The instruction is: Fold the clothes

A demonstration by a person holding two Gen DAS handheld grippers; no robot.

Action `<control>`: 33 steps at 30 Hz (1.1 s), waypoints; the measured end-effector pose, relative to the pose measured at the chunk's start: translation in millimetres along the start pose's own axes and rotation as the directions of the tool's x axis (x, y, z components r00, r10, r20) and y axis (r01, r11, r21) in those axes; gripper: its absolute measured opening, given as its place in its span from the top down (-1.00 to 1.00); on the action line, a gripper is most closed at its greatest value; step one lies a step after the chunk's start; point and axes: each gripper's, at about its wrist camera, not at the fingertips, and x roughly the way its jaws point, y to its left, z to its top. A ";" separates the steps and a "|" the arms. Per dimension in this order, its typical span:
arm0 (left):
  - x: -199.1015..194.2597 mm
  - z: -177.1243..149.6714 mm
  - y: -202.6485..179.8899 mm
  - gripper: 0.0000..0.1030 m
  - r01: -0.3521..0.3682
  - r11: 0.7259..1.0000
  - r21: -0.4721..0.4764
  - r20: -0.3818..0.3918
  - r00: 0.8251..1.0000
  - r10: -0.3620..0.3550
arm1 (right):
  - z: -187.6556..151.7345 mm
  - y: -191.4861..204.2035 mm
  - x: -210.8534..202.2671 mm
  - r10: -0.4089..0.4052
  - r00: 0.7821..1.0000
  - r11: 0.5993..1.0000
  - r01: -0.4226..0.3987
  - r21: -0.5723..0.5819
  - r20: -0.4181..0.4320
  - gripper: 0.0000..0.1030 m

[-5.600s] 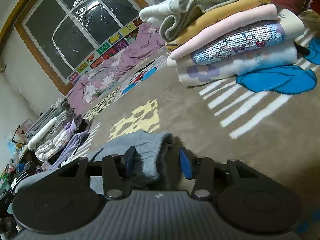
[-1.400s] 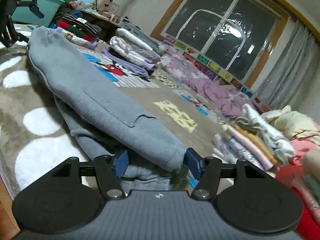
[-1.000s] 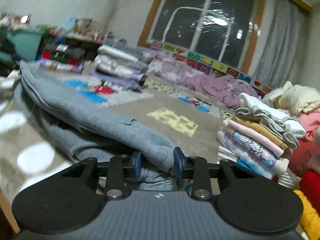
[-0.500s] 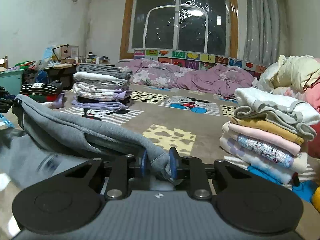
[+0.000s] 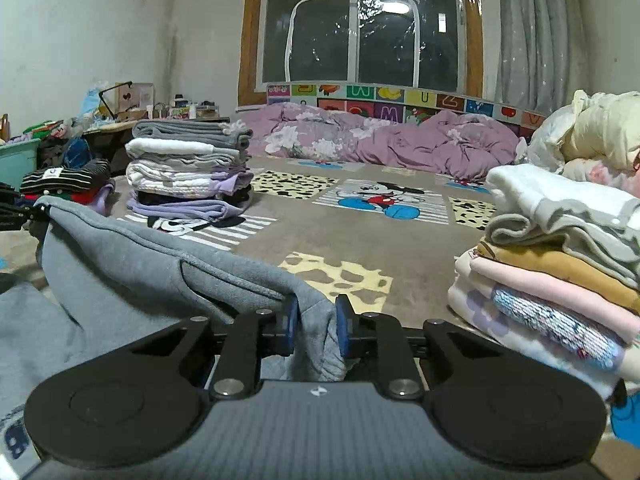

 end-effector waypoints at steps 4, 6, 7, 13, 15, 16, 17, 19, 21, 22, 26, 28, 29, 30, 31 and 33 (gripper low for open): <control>22.4 4.4 5.8 0.80 0.040 0.998 -0.039 -0.031 0.999 -0.041 | 1.7 -5.4 18.9 0.005 1.000 1.000 -0.005 -0.011 -0.031 0.60; 33.8 5.0 7.1 0.80 0.058 0.997 -0.056 -0.051 0.997 -0.061 | 2.7 -9.2 28.4 0.005 0.999 1.000 -0.005 -0.004 -0.047 0.61; 38.8 4.7 7.4 0.80 0.066 0.996 -0.062 -0.060 0.996 -0.069 | 3.0 -11.4 32.9 0.005 0.998 1.000 -0.005 0.004 -0.055 0.61; 63.4 4.6 11.9 0.80 0.112 0.988 -0.109 -0.097 0.988 -0.123 | 2.8 -21.7 56.4 0.006 0.995 0.999 -0.003 0.032 -0.100 0.61; 69.5 5.6 14.5 0.79 0.126 0.983 -0.133 -0.106 0.984 -0.140 | 1.6 -22.8 62.9 0.006 0.994 1.000 -0.003 0.025 -0.111 0.61; 72.3 5.7 15.6 0.79 0.131 0.981 -0.146 -0.109 0.983 -0.148 | 0.9 -23.6 65.8 0.005 0.993 1.000 -0.002 0.025 -0.118 0.61; 74.8 5.6 16.1 0.77 0.135 0.978 -0.157 -0.113 0.982 -0.153 | 0.3 -24.4 68.7 0.004 0.992 1.000 -0.001 0.024 -0.125 0.61; 79.3 5.4 16.8 0.72 0.139 0.974 -0.180 -0.119 0.979 -0.162 | -1.9 -27.0 74.0 0.005 0.990 0.999 0.000 0.036 -0.139 0.61; 82.2 5.3 18.2 0.65 0.144 0.967 -0.212 -0.124 0.977 -0.173 | -4.8 -32.1 77.9 0.008 0.988 0.998 0.003 0.068 -0.155 0.61; 82.7 5.2 19.3 0.57 0.145 0.963 -0.227 -0.124 0.977 -0.176 | -6.2 -34.3 79.4 0.009 0.987 0.996 0.005 0.086 -0.163 0.61; 81.8 0.3 42.9 -0.45 0.154 0.907 -0.392 -0.104 0.972 -0.210 | -11.0 -41.2 83.2 0.000 0.983 0.991 0.024 0.133 -0.182 0.58; 77.3 -2.2 60.8 -0.45 0.159 0.852 -0.500 -0.075 0.971 -0.226 | -12.5 -45.2 82.2 -0.008 0.983 0.987 0.037 0.154 -0.184 0.50; 74.4 -3.5 68.2 -0.45 0.165 0.821 -0.546 -0.057 0.971 -0.233 | -13.1 -48.0 81.5 -0.010 0.983 0.985 0.042 0.170 -0.182 0.37; 71.5 -4.8 75.1 -0.45 0.174 0.789 -0.589 -0.039 0.969 -0.243 | -13.7 -50.9 80.4 -0.010 0.984 0.981 0.045 0.187 -0.180 0.33; 68.8 -5.9 79.7 -0.45 0.179 0.763 -0.621 -0.028 0.968 -0.250 | -14.4 -55.6 77.4 0.002 0.986 0.975 0.035 0.220 -0.166 0.30; 63.6 -7.9 86.4 -0.45 0.182 0.719 -0.671 -0.015 0.966 -0.260 | -14.7 -63.6 70.8 0.007 0.990 0.961 0.032 0.273 -0.138 0.28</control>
